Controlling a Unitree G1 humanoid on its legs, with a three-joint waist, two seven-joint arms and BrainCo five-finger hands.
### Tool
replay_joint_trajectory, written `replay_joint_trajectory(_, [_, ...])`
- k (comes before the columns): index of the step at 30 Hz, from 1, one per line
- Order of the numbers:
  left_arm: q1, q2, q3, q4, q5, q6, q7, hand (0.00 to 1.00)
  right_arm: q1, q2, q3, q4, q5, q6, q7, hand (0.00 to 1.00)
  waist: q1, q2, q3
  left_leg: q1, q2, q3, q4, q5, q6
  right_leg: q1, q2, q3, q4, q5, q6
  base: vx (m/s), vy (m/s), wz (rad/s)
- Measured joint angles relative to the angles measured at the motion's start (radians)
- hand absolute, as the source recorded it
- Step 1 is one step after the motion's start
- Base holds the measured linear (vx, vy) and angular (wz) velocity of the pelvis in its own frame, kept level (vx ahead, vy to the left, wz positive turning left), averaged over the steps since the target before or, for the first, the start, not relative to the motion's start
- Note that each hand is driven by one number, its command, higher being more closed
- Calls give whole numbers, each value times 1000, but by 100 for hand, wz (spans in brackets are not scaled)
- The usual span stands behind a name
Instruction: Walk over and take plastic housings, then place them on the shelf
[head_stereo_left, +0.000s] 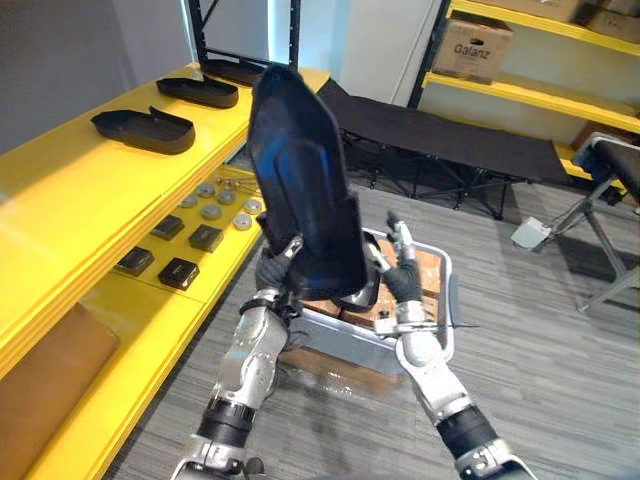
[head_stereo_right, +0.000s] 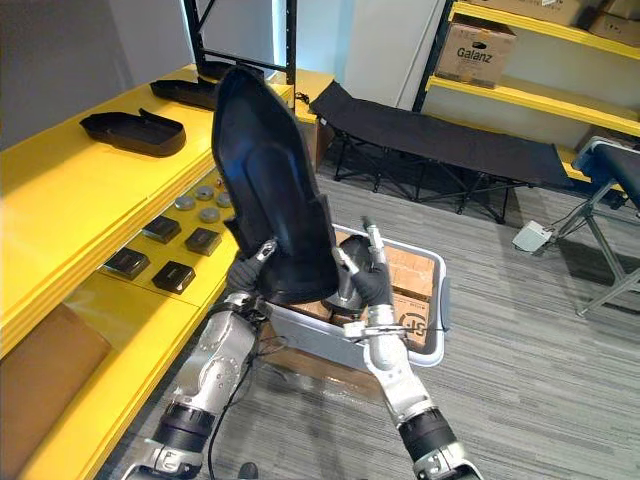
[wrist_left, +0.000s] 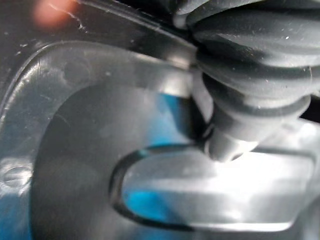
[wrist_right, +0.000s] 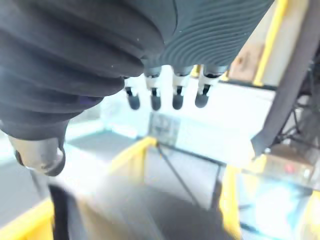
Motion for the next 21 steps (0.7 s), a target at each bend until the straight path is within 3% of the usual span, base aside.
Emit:
replay_joint_trajectory(3, [87, 2, 66, 0, 114, -31, 50, 100, 79, -8, -124, -91, 145, -14, 78, 0, -4, 2, 0, -1, -4, 12, 0, -4, 0, -11, 0, 12, 2, -1, -2, 1, 19, -12])
replay_joint_trajectory(8, [163, -24, 105, -90, 226, -218, 120, 100, 206, -1, -230, -159, 277, -17, 177, 0, -29, 6, 0, 0, -4, 22, 0, -8, -2, -15, 0, 18, 2, 0, 2, 7, 4, -6])
replay_joint_trajectory(10, [167, -43, 126, -146, 279, -306, 136, 100, 257, 12, -259, -163, 332, -17, 216, 0, -31, 23, -12, 2, -3, 48, 0, -15, -2, -29, 0, 44, 3, 1, 2, 0, 15, -28])
replay_joint_trajectory(13, [179, -44, 156, -158, 299, -377, 145, 100, 325, 49, -314, -149, 390, -9, 246, 0, -46, 59, -32, 8, 0, 66, 0, -21, -3, -34, 1, 63, 2, 3, 4, 11, 5, -21])
replay_joint_trajectory(17, [242, -47, 199, -167, 286, -420, 138, 100, 380, 76, -345, -109, 409, 18, 285, 0, -63, 83, -44, 18, 12, 90, -1, -28, -8, -36, 9, 81, -8, 2, 3, 0, -17, -18])
replay_joint_trajectory(21, [288, -48, 221, -212, 248, -439, 84, 100, 381, 83, -354, -53, 341, 85, 286, 0, -60, 82, -43, 16, 15, 91, -5, -30, -10, -33, 18, 82, -17, -1, -1, -14, -14, -4])
